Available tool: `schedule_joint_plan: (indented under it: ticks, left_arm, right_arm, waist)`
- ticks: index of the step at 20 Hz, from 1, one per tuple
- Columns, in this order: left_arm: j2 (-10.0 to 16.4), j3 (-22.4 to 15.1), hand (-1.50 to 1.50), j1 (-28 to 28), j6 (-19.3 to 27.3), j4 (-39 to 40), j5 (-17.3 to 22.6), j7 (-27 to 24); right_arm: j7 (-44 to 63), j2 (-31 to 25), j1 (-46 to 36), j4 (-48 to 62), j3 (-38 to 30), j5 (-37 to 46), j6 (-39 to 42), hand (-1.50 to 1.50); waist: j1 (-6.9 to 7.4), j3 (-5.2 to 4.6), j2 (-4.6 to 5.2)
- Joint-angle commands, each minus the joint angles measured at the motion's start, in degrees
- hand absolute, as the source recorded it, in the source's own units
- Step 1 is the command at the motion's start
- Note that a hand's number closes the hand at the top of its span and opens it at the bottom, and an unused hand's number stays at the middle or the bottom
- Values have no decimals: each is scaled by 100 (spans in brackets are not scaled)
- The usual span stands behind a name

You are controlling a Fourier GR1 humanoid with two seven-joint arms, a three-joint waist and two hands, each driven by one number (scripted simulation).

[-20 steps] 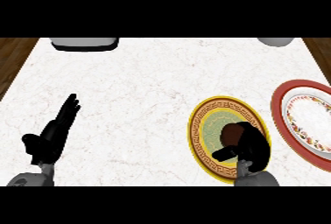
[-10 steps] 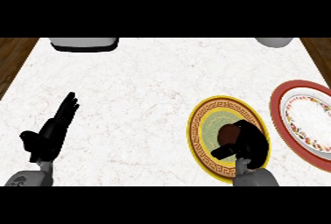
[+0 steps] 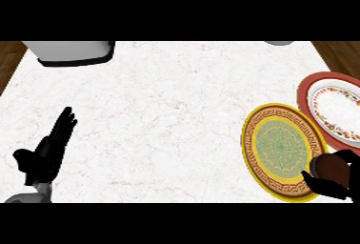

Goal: Pick the cupcake from the plate and place it in the plate

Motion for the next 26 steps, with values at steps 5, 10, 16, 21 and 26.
schedule_joint_plan:
  ticks: [5, 10, 16, 21, 26]
  left_arm:
    - [36, 116, 0, 261, 22, -44, 43, -80]
    - [171, 170, 0, 280, -138, -234, 131, -12]
    - [43, -108, 0, 225, -177, -550, 10, 237]
    - [-177, -163, 0, 67, -183, -631, -134, 309]
    - [-211, 63, 0, -482, -265, 164, -231, 74]
  right_arm:
    - [-3006, -1516, 1217, 49, -1730, -2037, -24, 150]
    - [-4756, -2023, 1667, 544, -3226, -3335, 265, 150]
    - [-6385, -2339, 1615, 1726, -4626, -4337, 771, 150]
    - [-6479, -2186, 1629, 1678, -4921, -4267, 1353, 150]
    - [-5834, -2608, 648, 1833, -4429, -3901, 1464, 150]
  waist:
    - [-175, 4, -30]
    - [1, -7, 1]
    - [375, -13, 77]
    - [474, -28, 111]
    - [517, -28, 130]
